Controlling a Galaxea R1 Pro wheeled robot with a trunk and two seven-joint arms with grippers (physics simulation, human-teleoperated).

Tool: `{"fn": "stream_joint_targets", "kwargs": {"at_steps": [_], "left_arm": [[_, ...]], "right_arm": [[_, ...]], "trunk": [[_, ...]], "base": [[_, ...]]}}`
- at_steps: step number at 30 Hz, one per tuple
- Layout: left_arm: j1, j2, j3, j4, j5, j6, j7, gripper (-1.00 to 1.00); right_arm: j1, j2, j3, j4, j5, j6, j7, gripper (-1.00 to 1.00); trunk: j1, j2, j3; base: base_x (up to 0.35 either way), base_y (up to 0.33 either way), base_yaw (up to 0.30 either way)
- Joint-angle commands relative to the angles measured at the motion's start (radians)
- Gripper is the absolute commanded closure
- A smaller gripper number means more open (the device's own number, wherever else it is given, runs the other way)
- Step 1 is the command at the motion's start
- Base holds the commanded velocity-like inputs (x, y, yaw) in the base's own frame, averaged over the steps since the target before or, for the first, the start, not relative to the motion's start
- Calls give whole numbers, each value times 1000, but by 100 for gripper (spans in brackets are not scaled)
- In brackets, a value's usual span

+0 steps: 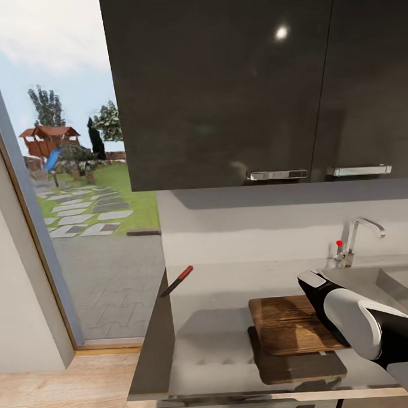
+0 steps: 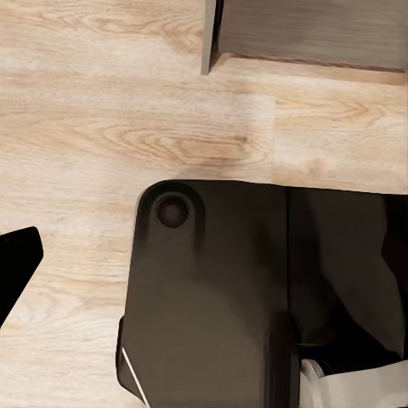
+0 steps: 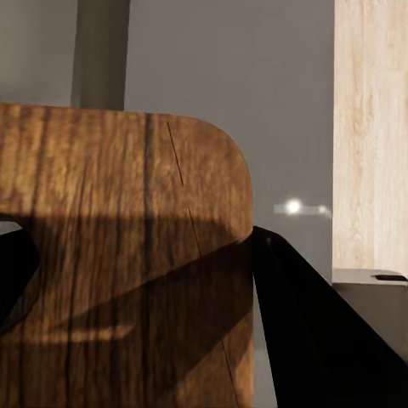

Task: In the kitchen, take the Vidalia onion out of the sink, dice it on the chopping board with the paring knife, put the diced onion into the bowl on the countertop, then place both the paring knife and the chopping board into the sink.

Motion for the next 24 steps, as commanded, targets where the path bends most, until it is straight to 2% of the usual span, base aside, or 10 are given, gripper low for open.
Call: {"fn": "stream_joint_targets", "kwargs": {"at_steps": [1, 10, 11, 24], "left_arm": [[1, 0, 0, -1, 5, -1, 0, -100], [1, 0, 0, 0, 5, 0, 0, -100], [1, 0, 0, 0, 5, 0, 0, -100], [1, 0, 0, 0, 5, 0, -1, -100]], "right_arm": [[0, 0, -8, -1, 5, -1, -5, 100], [0, 2, -8, -1, 5, -1, -5, 100], [0, 2, -8, -1, 5, -1, -5, -100], [0, 4, -8, -2, 3, -1, -5, -100]], "trunk": [[0, -1, 0], [0, -1, 0], [0, -1, 0], [0, -1, 0]], "base": [[0, 0, 0], [0, 0, 0], [0, 0, 0], [0, 0, 0]]}}
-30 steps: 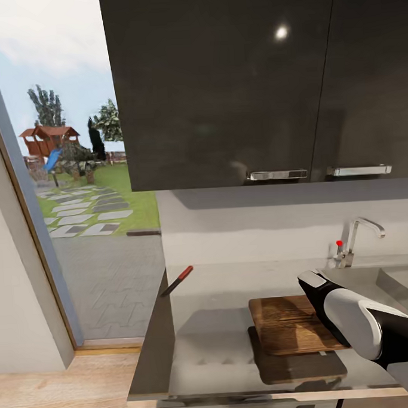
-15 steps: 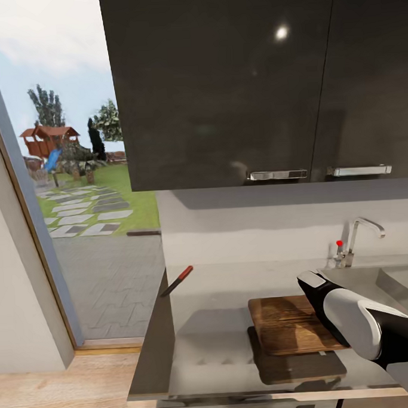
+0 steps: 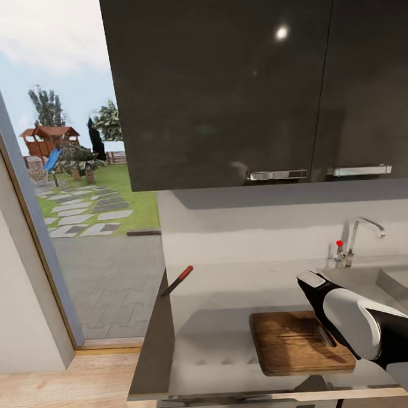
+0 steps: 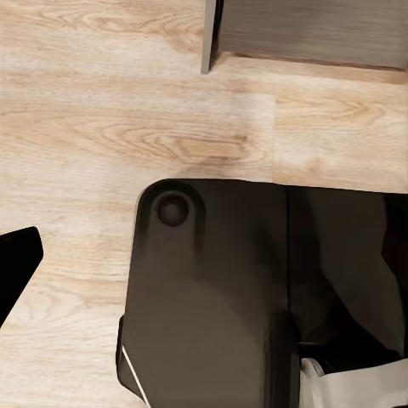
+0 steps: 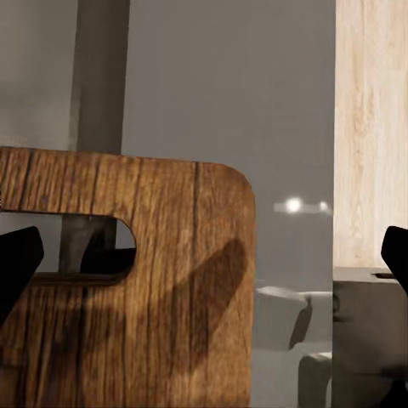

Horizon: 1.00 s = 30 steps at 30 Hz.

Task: In the kitchen, take the Vidalia onion out of the sink, dice it on the chopping board with the paring knife, put the diced onion into the bowl on the countertop, then place both the paring knife and the chopping board into the sink.

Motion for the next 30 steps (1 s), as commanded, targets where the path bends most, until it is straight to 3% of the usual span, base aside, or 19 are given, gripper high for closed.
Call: {"fn": "stream_joint_targets", "kwargs": {"at_steps": [1, 19, 26, 30], "left_arm": [[1, 0, 0, -1, 5, -1, 0, -100], [1, 0, 0, 7, 5, -1, -1, -100], [1, 0, 0, 8, 5, -1, -4, -100], [1, 0, 0, 8, 5, -1, -5, -100]], "right_arm": [[0, 0, -8, -1, 5, -1, -2, -100], [0, 6, -3, -49, 6, -2, -3, -100], [0, 13, 12, -191, 12, 29, -3, -100], [0, 29, 36, -291, 12, 106, -3, -100]], "trunk": [[0, -1, 0], [0, -1, 0], [0, -1, 0], [0, -1, 0]], "base": [[0, 0, 0], [0, 0, 0], [0, 0, 0], [0, 0, 0]]}}
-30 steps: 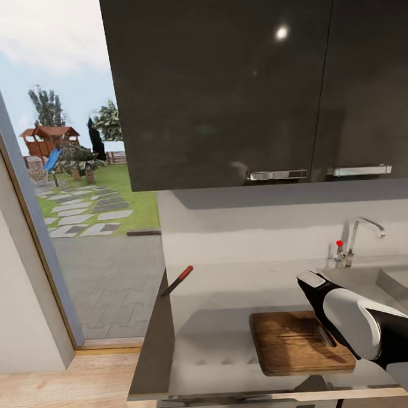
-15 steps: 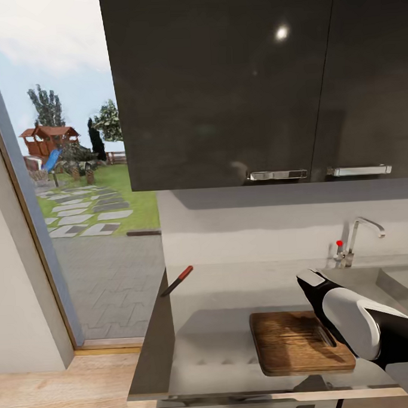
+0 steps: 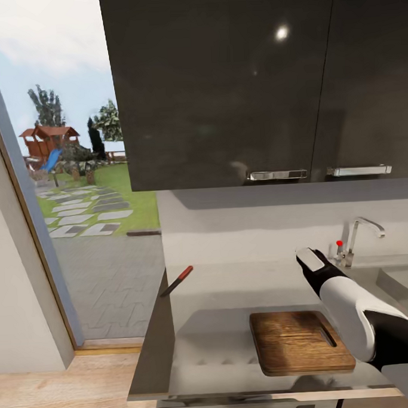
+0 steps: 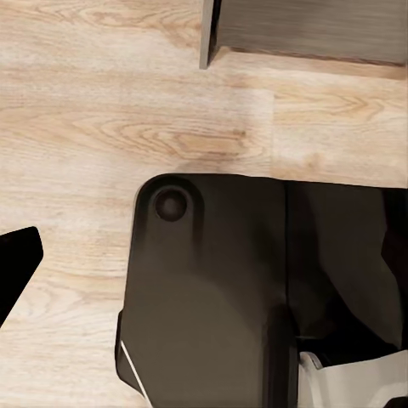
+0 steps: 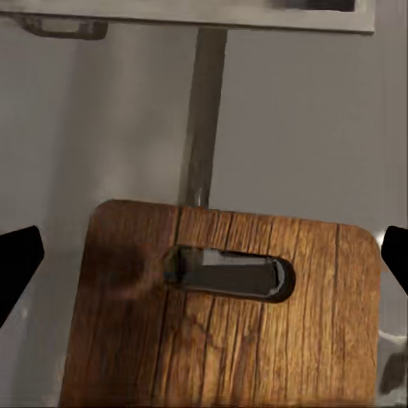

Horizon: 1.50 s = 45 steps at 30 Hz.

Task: In the kitchen, take the Vidalia onion out of the sink, dice it on the chopping board with the paring knife, put the diced onion into the bowl on the countertop, then place both the paring knife and the chopping board into the sink.

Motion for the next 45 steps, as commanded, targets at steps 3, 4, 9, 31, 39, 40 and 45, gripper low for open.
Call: {"fn": "stream_joint_targets", "kwargs": {"at_steps": [3, 4, 9, 31, 39, 40, 45], "left_arm": [[1, 0, 0, -2, 5, -1, -1, -100], [1, 0, 0, -2, 5, -1, -2, -100], [1, 0, 0, -2, 5, -1, -2, -100], [1, 0, 0, -1, 5, -1, -2, -100], [1, 0, 0, -1, 5, -1, -2, -100], [1, 0, 0, -1, 5, -1, -2, -100], [1, -1, 0, -1, 5, -1, -2, -100]], "right_arm": [[0, 10, 27, -70, -2, 45, -4, -100], [0, 15, 45, -101, -2, 59, -5, -100], [0, 22, 132, -177, -3, 114, -3, -100], [0, 24, 270, -311, -1, 271, 192, -100], [0, 12, 262, -225, 0, 270, 183, -100], [0, 4, 254, -185, -2, 266, 178, -100], [0, -17, 154, -91, -14, 226, 124, -100]], "trunk": [[0, 0, 0], [0, 0, 0], [0, 0, 0], [0, 0, 0], [0, 0, 0], [0, 0, 0], [0, 0, 0]], "base": [[0, 0, 0], [0, 0, 0], [-5, 0, 0], [-274, 0, 0], [-38, 0, 0], [-6, 0, 0], [-3, 0, 0]]}}
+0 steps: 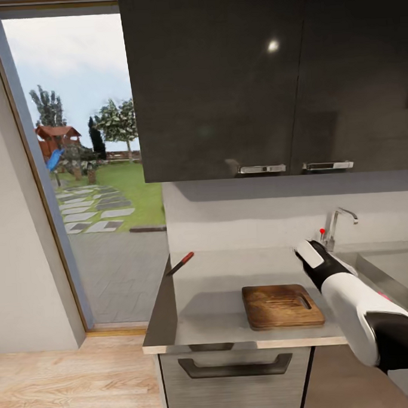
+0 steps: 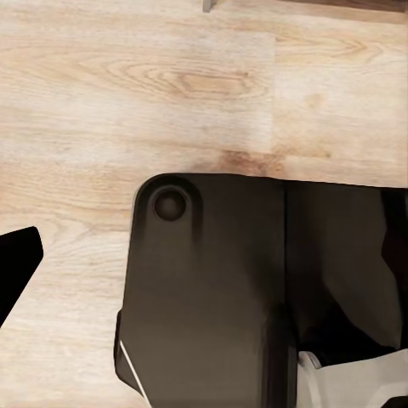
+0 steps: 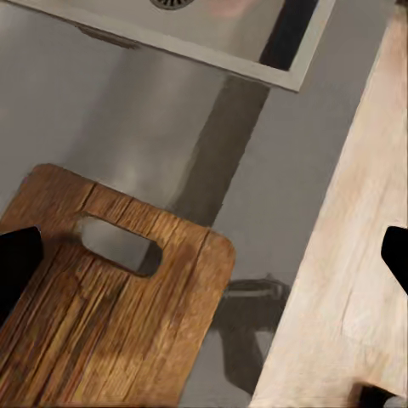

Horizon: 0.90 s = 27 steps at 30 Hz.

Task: In the kitchen, take the Vidalia onion out of the sink, dice it on the chopping board with the paring knife, put the diced onion into the bowl on the countertop, then place both the paring knife and the chopping board into the sink.

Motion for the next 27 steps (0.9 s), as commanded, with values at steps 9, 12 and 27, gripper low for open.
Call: {"fn": "stream_joint_targets", "kwargs": {"at_steps": [9, 12, 27], "left_arm": [[1, -4, 0, -1, 5, -1, -1, -100], [1, -4, 0, 1, 5, -1, -1, -100], [1, -4, 0, 7, 5, -1, -1, -100]], "right_arm": [[0, 1, -98, 25, -14, -17, -165, -100], [0, 2, -101, 25, -15, -16, -172, -100], [0, 6, -102, 15, -14, -14, -174, -100]], "trunk": [[0, -1, 0], [0, -1, 0], [0, -1, 0]], "base": [[0, 0, 0], [0, 0, 0], [-48, 0, 0]]}}
